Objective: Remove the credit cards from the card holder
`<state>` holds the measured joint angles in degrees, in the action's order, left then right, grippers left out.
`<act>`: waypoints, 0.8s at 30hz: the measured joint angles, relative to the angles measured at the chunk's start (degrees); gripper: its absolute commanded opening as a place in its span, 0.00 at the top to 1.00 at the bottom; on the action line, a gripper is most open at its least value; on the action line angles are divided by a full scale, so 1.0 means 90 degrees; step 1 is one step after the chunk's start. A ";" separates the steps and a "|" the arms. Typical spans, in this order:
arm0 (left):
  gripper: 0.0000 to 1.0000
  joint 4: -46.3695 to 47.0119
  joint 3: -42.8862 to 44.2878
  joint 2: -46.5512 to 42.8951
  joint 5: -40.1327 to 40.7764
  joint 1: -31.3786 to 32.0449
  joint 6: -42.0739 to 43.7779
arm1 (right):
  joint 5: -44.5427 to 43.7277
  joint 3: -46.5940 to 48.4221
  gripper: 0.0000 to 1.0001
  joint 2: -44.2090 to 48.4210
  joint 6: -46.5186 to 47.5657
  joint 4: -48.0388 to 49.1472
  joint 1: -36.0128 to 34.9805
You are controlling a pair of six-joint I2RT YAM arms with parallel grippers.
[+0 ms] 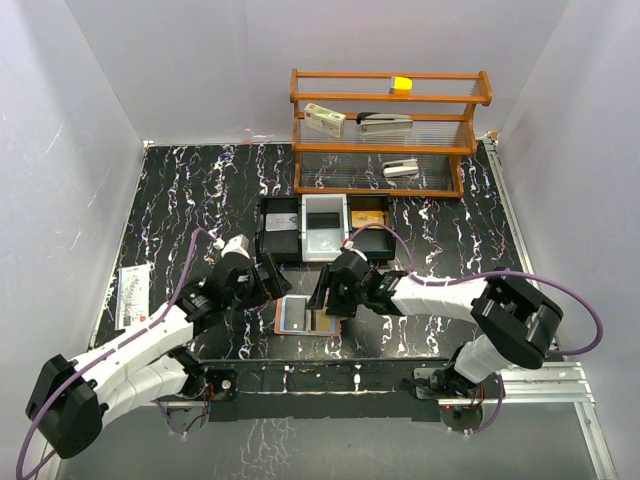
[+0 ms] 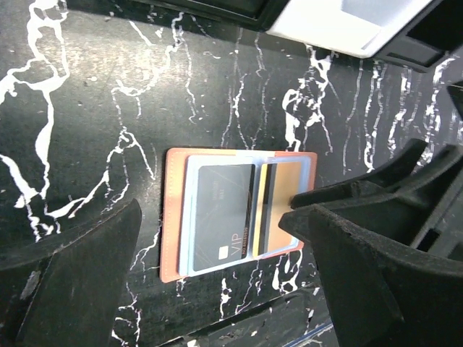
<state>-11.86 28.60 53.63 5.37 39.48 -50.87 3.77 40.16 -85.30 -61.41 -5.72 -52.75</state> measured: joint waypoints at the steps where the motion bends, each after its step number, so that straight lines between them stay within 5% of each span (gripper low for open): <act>1: 0.01 0.0092 -0.0087 -0.0100 -0.0034 0.0000 0.0002 | -0.0010 -0.0029 0.45 -0.0022 -0.0032 0.0027 0.0000; 11: 0.10 0.1474 -0.0369 0.0546 -0.1571 0.0000 0.0104 | -0.0146 -0.0068 0.46 -0.0044 -0.0253 0.0087 0.0000; 24: 0.37 0.2727 -0.0381 0.2035 -0.2943 -0.0005 -0.0029 | -0.0486 -0.0197 0.49 0.0165 -0.0381 -0.0124 0.0000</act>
<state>12.69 25.17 71.94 -21.12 39.44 -51.13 -0.60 38.39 -83.81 -64.84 -6.83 -52.75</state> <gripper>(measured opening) 0.698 0.521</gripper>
